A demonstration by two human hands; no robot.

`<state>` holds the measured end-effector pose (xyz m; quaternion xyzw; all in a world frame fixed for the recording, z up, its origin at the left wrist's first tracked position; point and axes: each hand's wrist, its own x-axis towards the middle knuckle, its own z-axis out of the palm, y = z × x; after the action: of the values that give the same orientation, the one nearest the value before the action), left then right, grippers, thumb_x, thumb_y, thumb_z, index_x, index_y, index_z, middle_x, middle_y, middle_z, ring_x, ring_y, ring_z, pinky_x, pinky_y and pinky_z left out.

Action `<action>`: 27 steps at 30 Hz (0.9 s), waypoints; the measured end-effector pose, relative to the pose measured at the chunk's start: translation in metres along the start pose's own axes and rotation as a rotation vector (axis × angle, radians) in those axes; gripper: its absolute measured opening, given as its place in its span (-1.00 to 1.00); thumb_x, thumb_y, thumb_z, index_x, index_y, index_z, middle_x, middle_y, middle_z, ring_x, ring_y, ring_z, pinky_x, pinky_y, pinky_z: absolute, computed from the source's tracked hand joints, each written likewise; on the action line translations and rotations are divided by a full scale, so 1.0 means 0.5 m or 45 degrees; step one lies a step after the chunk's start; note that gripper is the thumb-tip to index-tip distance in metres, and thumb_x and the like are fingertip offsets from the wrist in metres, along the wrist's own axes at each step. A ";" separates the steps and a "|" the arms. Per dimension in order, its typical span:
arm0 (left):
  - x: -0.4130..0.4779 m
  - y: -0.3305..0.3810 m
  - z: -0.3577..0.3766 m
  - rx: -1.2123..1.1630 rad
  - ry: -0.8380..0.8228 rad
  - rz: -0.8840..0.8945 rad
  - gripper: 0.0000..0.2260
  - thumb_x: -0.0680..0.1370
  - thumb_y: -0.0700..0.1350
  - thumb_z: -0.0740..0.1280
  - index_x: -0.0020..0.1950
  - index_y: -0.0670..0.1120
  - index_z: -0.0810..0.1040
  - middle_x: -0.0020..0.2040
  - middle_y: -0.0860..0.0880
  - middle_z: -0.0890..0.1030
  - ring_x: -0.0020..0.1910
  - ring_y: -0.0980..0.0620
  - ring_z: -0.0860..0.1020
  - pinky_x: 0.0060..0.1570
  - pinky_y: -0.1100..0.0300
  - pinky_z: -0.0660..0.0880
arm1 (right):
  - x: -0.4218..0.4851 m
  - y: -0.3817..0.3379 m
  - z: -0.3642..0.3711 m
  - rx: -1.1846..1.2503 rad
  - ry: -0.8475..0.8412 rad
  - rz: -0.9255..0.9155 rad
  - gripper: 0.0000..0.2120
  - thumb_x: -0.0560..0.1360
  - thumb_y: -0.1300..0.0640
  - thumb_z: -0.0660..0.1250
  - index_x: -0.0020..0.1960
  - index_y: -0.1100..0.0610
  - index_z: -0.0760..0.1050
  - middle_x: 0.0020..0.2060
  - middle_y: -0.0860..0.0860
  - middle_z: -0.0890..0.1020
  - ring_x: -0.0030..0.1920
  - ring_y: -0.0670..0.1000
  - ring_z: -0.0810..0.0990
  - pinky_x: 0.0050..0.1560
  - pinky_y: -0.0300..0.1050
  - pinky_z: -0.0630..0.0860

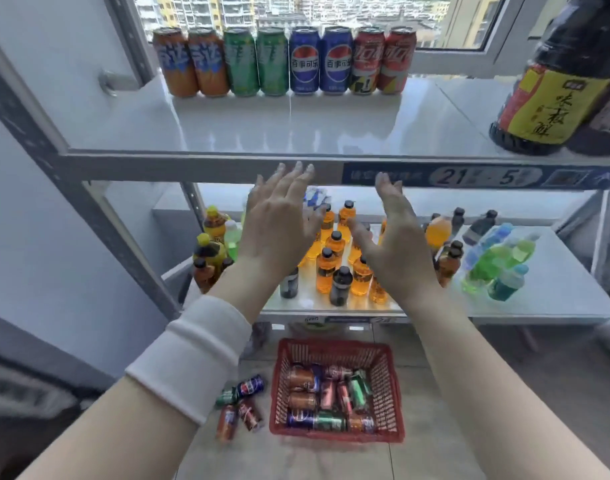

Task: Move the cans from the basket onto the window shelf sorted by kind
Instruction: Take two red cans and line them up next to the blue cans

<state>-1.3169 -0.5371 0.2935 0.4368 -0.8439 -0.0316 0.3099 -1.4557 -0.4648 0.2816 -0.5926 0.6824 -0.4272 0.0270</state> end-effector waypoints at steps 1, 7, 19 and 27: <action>-0.025 -0.002 -0.004 -0.001 -0.012 0.003 -0.51 0.57 0.00 0.23 0.46 -0.11 0.26 0.45 -0.08 0.31 0.49 -0.04 0.17 0.45 0.05 -0.02 | -0.029 -0.009 0.005 -0.011 0.000 -0.007 -0.38 0.53 0.05 0.29 0.48 0.21 0.13 0.46 0.09 0.24 0.42 -0.15 0.06 0.40 -0.30 0.01; -0.238 -0.051 -0.015 -0.042 -0.149 -0.001 -0.53 0.54 0.01 0.21 0.41 -0.15 0.34 0.39 -0.12 0.40 0.45 -0.10 0.26 0.43 -0.04 0.06 | -0.246 -0.041 0.058 -0.023 -0.070 0.154 -0.45 0.53 0.08 0.29 0.45 0.21 0.22 0.44 0.09 0.29 0.48 0.03 0.15 0.43 -0.22 0.06; -0.578 -0.073 0.022 -0.216 -0.348 -0.377 -0.59 0.55 -0.11 0.28 0.39 -0.12 0.37 0.39 -0.07 0.41 0.43 -0.05 0.29 0.42 0.00 0.08 | -0.605 -0.010 0.086 -0.008 -0.293 0.531 -0.43 0.51 0.13 0.32 0.46 0.16 0.21 0.45 0.01 0.27 0.47 -0.11 0.08 0.44 -0.23 0.05; -0.715 -0.021 0.102 -0.200 -0.551 -0.503 -0.60 0.54 -0.11 0.29 0.38 -0.10 0.39 0.39 -0.03 0.40 0.43 -0.01 0.29 0.44 0.04 0.07 | -0.711 0.069 0.072 0.007 -0.428 0.685 -0.44 0.53 0.11 0.28 0.47 0.11 0.18 0.46 -0.03 0.24 0.46 -0.17 0.06 0.40 -0.31 0.00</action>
<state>-1.1850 -0.2844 0.0720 0.5504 -0.7840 -0.2487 0.1436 -1.3580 -0.1911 0.0708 -0.4531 0.7995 -0.3026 0.2529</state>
